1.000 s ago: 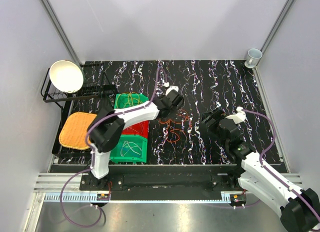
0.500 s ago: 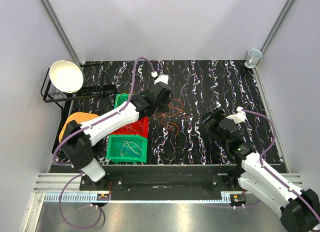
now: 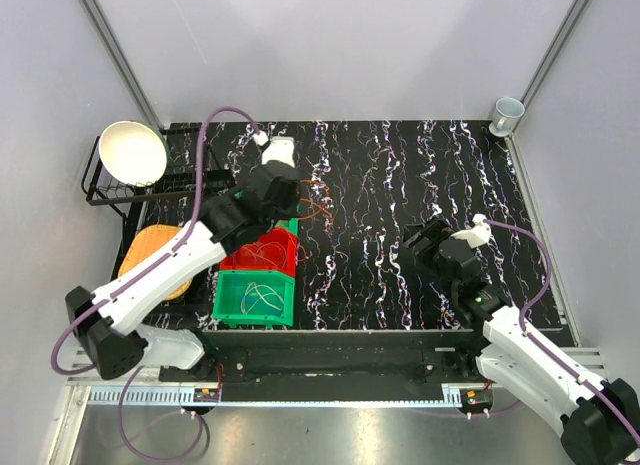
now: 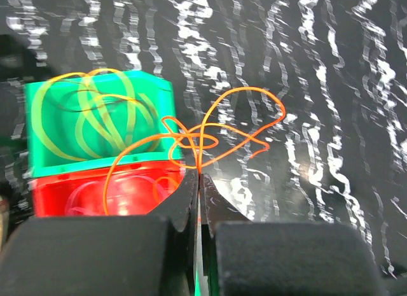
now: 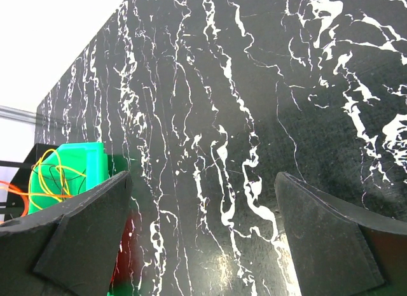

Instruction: Untangle the cables

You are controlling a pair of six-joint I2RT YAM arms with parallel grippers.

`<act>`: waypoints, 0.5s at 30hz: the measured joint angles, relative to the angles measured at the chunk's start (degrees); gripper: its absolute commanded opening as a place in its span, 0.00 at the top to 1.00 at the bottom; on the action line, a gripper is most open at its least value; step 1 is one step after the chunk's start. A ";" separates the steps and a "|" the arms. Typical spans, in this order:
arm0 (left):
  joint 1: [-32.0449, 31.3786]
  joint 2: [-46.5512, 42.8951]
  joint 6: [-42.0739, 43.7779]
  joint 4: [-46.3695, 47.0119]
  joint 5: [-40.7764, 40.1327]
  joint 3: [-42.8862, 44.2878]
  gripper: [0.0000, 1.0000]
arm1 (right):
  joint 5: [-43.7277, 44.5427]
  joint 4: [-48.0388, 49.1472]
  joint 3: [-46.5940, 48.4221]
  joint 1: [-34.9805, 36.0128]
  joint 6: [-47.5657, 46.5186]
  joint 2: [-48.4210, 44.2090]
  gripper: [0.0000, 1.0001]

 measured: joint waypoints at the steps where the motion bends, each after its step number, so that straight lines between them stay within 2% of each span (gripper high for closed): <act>1: 0.39 -1.03 0.20 -0.26 -0.70 -0.48 1.00 | -0.09 0.00 0.00 0.00 0.00 0.00 0.00; 15: 5.77 -8.13 2.23 -4.22 -5.92 -3.89 1.00 | -0.57 0.11 0.00 0.00 0.00 0.17 0.00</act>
